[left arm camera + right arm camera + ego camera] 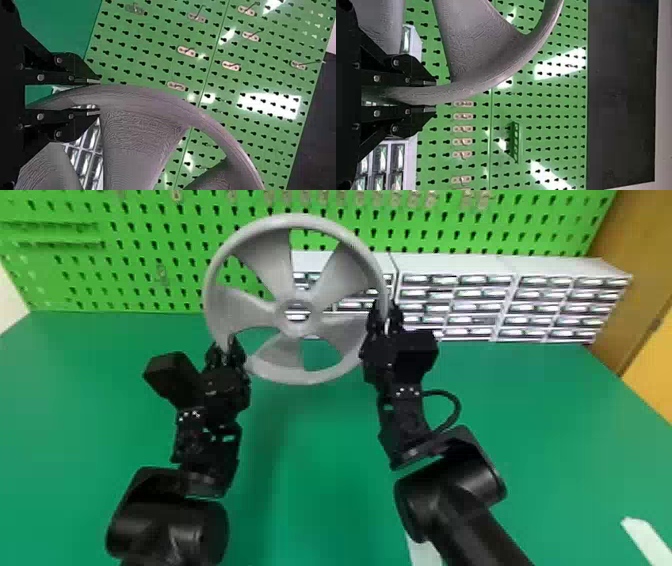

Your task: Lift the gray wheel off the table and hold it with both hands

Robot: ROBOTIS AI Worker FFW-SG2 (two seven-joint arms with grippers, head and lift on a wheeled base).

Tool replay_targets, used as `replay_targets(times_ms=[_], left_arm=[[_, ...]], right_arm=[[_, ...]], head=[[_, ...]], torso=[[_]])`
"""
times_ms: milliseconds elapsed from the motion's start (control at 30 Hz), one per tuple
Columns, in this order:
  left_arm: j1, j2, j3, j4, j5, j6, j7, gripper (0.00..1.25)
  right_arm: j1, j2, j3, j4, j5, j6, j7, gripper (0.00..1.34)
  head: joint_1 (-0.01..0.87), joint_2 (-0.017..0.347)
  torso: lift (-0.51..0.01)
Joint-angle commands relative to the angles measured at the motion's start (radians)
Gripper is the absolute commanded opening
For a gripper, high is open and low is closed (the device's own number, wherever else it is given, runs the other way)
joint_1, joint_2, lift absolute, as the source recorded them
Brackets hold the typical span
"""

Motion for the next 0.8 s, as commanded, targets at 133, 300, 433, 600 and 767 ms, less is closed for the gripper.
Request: replay_targets(times_ms=[133, 300, 433, 600, 767], left_arm=[[0.0, 0.0, 0.002, 0.007, 0.008, -0.032, 0.032, 0.23], [-0.003, 0.0, 0.004, 0.016, 0.033, -0.052, 0.036, 0.23], [-0.005, 0.0, -0.001, 0.03, 0.064, -0.082, 0.036, 0.23], [-0.006, -0.001, -0.009, 0.051, 0.108, -0.127, 0.036, 0.23], [-0.01, -0.001, -0.009, 0.054, 0.124, -0.137, 0.036, 0.23]], right_arm=[[0.006, 0.004, -0.009, 0.0, 0.0, 0.0, 0.0, 0.21], [0.006, 0.004, -0.009, 0.0, 0.0, 0.002, 0.0, 0.21], [0.006, 0.006, -0.01, 0.0, 0.0, 0.0, 0.0, 0.21], [0.008, 0.006, -0.01, 0.0, -0.002, 0.002, 0.0, 0.21], [0.008, 0.006, -0.01, 0.0, -0.002, 0.003, 0.0, 0.21]], head=[[0.711, 0.015], [0.711, 0.015], [0.711, 0.015], [0.711, 0.015], [0.711, 0.015]], torso=[[-0.098], [-0.098], [-0.098], [-0.098], [-0.098]])
